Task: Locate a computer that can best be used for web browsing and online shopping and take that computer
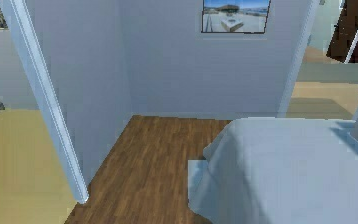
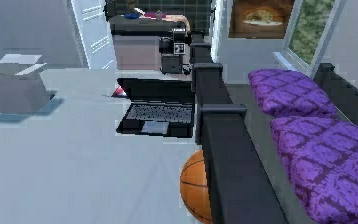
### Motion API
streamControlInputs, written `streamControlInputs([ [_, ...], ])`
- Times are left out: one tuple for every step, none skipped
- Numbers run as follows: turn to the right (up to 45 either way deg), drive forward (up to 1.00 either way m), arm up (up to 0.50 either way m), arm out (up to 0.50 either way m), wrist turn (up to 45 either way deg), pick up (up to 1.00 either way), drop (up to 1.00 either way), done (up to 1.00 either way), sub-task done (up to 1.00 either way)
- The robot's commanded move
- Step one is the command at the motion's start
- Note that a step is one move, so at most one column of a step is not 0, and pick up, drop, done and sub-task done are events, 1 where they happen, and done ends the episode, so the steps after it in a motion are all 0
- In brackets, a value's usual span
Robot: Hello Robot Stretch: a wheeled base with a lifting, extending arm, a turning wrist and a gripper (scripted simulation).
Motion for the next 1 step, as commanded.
streamControlInputs([
  [0.0, 0.0, 0.0, 0.0, 9.0, 0.0, 0.0, 0.0, 0.0],
])
